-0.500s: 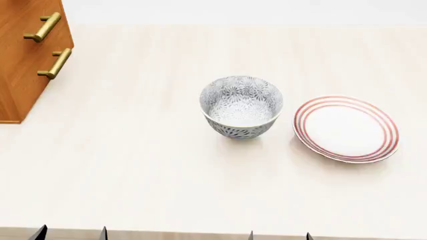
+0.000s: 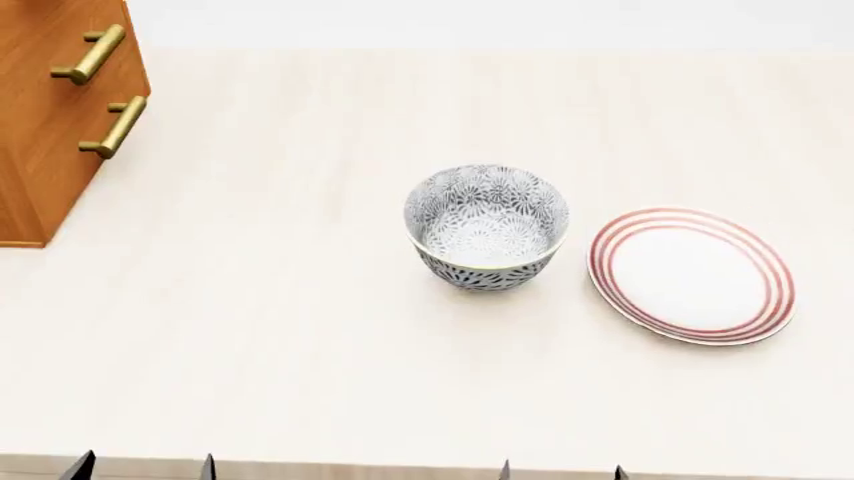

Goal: Put the bowl on top of the cabinet.

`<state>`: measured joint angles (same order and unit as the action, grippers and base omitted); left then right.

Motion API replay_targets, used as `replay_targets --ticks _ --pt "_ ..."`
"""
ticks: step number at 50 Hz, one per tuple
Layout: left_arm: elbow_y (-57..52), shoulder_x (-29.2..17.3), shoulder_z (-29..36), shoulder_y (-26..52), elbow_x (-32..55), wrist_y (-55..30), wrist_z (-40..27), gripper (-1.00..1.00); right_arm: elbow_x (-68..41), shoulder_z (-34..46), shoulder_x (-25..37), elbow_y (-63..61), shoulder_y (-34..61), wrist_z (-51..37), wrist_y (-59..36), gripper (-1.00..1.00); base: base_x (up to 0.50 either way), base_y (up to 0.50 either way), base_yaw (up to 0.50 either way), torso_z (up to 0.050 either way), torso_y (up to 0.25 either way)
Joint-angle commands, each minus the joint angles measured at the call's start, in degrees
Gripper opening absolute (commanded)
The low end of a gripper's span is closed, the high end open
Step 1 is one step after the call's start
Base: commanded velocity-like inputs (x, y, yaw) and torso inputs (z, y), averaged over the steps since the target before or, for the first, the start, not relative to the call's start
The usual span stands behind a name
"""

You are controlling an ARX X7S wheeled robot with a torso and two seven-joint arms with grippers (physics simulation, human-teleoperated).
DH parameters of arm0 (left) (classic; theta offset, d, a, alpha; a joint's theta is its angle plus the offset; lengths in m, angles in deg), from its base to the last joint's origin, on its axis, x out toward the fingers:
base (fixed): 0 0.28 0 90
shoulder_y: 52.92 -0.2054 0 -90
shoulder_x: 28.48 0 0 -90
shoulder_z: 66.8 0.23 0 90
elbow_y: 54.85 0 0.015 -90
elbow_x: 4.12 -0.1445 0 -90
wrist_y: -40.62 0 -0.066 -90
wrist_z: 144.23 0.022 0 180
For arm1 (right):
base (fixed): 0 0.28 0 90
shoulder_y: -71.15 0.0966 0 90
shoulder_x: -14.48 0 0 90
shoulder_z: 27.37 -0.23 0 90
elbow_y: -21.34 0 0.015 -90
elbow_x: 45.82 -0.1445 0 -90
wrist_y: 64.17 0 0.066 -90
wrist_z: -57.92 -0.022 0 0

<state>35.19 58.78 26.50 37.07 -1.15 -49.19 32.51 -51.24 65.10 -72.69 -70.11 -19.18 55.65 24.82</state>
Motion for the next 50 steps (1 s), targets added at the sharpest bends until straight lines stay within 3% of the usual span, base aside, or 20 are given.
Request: replay_targets --ticks 1,33,50 --pt "0.0 -1.2 1.2 0.0 1.1 0.2 -1.4 1.00 -1.7 0.7 0.8 -0.2 0.1 -1.8 0.3 1.00 0.00 0.43 0.00 0.000 0.000" --pt "0.4 -3.2 3.6 0.3 3.1 0.5 -3.8 1.00 -3.1 3.6 2.8 0.4 0.7 -4.7 1.0 1.00 0.00 0.43 0.00 0.000 0.000" --pt "0.5 -4.1 4.3 0.5 4.5 0.5 -4.5 1.00 -6.1 4.1 3.4 -0.9 1.0 -5.9 -2.4 1.00 0.00 0.01 0.00 0.000 0.000"
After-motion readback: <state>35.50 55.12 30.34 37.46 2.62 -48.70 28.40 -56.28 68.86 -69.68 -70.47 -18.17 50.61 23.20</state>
